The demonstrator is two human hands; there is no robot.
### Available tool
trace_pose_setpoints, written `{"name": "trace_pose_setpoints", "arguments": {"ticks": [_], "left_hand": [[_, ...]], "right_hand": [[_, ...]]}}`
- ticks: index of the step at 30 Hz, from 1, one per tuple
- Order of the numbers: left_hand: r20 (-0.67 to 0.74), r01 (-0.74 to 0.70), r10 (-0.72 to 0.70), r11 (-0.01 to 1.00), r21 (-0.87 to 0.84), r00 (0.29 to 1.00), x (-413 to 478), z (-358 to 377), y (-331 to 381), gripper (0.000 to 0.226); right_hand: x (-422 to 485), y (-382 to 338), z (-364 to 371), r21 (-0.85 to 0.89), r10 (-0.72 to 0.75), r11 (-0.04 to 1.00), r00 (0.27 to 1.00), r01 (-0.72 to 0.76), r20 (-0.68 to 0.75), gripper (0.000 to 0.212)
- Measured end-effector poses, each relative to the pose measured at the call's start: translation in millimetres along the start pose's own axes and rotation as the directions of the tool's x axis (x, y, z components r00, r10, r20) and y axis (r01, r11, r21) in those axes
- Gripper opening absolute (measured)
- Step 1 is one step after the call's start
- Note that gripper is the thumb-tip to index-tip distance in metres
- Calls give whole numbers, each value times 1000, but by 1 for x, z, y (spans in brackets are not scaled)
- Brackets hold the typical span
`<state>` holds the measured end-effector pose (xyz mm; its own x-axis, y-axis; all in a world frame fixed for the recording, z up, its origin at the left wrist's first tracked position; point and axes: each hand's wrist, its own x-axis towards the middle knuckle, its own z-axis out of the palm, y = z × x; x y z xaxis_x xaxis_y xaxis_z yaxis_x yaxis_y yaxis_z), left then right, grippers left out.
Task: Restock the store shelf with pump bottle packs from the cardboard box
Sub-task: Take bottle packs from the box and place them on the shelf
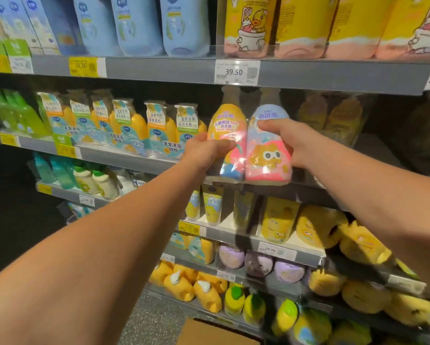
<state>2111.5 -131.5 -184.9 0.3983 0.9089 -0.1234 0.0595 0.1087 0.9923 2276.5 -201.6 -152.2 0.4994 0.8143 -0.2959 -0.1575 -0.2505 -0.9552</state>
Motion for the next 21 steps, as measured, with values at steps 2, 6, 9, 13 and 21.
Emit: {"name": "trace_pose_setpoints", "arguments": {"ticks": [2,6,9,13,21], "left_hand": [[-6,-50,50,999,-5,999,7,-2,-3,45],[-44,-119,119,993,-8,992,13,1,0,40],[-36,-158,158,987,11,987,20,6,2,44],[-35,-130,132,989,65,991,28,10,0,47],[-36,-223,227,970,98,973,50,18,-8,44]], "right_hand": [[-1,1,4,12,-17,1000,999,18,-38,62],[3,-2,6,24,-91,995,992,93,-92,59],[7,-10,6,14,-175,984,973,179,-151,65],[13,-10,6,-21,-202,979,960,202,-192,68],[30,2,6,-20,-166,986,957,166,-236,67]]}}
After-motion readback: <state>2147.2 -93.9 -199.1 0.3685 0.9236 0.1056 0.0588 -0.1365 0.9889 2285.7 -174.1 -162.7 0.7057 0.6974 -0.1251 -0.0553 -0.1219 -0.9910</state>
